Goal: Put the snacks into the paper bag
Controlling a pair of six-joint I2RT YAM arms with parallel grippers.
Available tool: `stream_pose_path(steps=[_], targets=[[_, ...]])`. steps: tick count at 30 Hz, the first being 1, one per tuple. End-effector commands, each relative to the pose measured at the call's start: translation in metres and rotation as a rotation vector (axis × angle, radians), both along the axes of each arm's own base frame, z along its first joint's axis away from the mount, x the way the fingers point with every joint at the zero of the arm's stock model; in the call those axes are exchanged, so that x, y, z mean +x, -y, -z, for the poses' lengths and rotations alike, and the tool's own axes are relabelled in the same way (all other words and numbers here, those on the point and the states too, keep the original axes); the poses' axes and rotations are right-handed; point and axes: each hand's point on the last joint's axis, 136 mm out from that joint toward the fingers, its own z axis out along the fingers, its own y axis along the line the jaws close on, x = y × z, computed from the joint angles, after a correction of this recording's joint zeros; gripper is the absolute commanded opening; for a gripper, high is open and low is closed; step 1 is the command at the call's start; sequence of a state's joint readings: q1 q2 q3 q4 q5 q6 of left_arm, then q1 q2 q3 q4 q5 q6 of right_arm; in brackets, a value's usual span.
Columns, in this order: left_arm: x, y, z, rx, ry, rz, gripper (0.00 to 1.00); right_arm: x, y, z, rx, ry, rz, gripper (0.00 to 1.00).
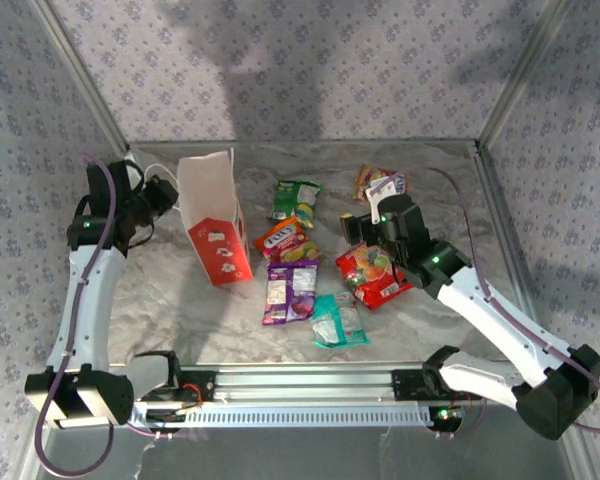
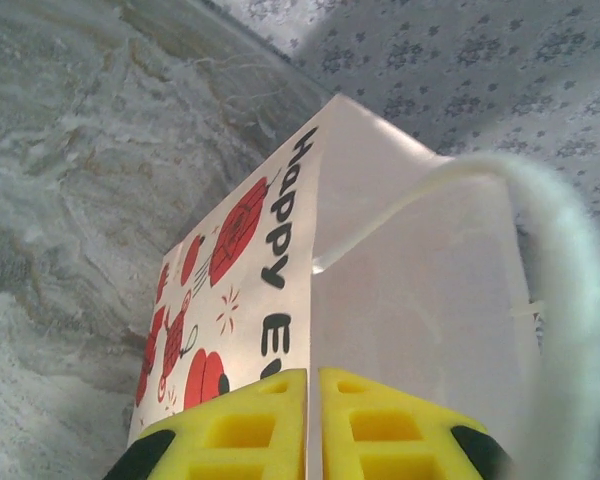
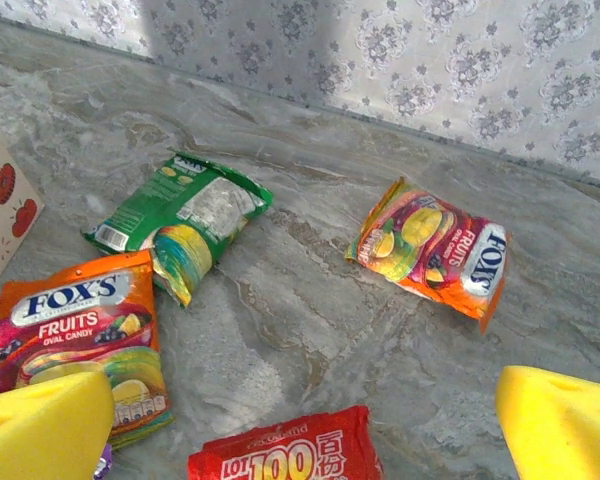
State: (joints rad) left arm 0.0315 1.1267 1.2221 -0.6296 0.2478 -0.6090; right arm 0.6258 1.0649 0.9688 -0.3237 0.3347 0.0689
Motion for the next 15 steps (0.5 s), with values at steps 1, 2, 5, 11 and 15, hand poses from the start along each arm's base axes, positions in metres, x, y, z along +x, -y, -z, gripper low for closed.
stream_pose_path(steps=[1, 2, 5, 11, 15], targets=[[-0.002, 0.000, -0.018, -0.026, 0.071, -0.005, 0.12, -0.002, 0.009, 0.008, 0.012, -0.026, 0.044, 1.00], [-0.004, 0.000, -0.016, -0.027, 0.068, -0.006, 0.14, -0.001, 0.012, 0.012, 0.020, -0.042, 0.062, 1.00], [-0.007, 0.001, -0.012, -0.036, 0.070, -0.008, 0.15, 0.001, 0.024, 0.023, 0.036, -0.117, 0.132, 1.00], [-0.009, 0.000, -0.010, -0.030, 0.081, -0.010, 0.13, 0.000, 0.034, 0.039, 0.046, -0.203, 0.171, 1.00], [-0.010, -0.001, -0.008, -0.031, 0.079, -0.013, 0.12, -0.005, 0.049, 0.053, 0.041, -0.274, 0.235, 1.00]])
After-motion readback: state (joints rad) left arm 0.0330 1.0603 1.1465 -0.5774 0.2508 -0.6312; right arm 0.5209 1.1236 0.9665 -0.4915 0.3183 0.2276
